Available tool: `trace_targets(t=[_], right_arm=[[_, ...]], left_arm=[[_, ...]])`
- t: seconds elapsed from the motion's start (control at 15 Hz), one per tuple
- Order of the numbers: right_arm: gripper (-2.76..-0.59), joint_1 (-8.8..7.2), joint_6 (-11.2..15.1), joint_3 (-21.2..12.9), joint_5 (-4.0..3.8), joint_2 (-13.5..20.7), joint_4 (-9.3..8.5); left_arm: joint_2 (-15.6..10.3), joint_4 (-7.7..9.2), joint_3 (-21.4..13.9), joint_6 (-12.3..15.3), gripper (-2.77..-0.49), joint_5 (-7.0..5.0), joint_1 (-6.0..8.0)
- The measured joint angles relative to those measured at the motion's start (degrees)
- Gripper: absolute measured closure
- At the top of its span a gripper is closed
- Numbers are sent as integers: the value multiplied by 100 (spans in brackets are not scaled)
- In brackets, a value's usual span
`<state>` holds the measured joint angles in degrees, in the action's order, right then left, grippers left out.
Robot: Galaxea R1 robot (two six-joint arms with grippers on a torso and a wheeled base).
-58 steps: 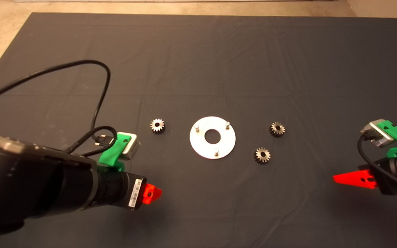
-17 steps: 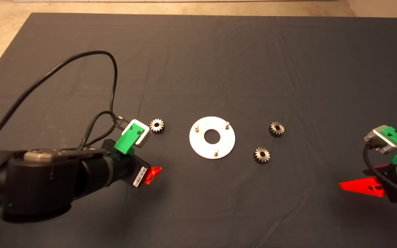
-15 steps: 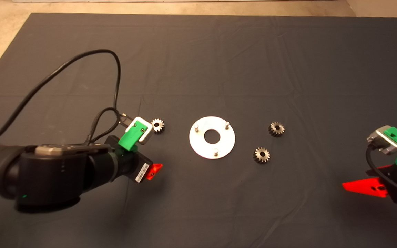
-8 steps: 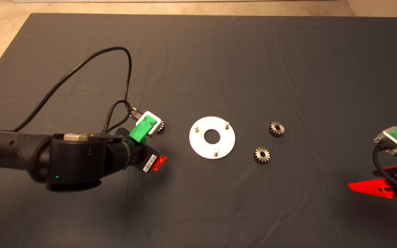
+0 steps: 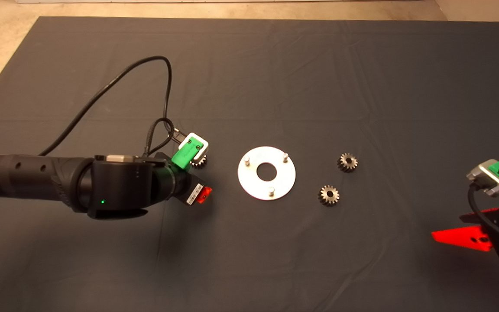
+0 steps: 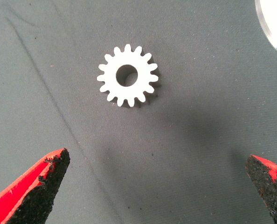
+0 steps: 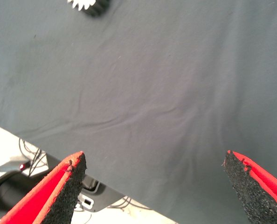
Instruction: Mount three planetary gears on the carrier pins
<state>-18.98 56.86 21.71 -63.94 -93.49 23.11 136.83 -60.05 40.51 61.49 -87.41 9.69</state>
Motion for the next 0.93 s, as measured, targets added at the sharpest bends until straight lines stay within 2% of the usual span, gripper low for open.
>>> trace_targets(t=[0.47,0.6,0.67,0.93], right_arm=[[-221,41,-11,2,16,1,0],[-221,57,-18,2,18,2,0],[-221,93,-24,4,18,5,0],[-221,153,-31,6,16,2,-3]], left_arm=[[85,0,469,-193,-277,15,0],[138,-1,712,-236,-277,251,0],[154,-1,772,-245,-277,314,0],[217,0,780,-245,-277,345,0]])
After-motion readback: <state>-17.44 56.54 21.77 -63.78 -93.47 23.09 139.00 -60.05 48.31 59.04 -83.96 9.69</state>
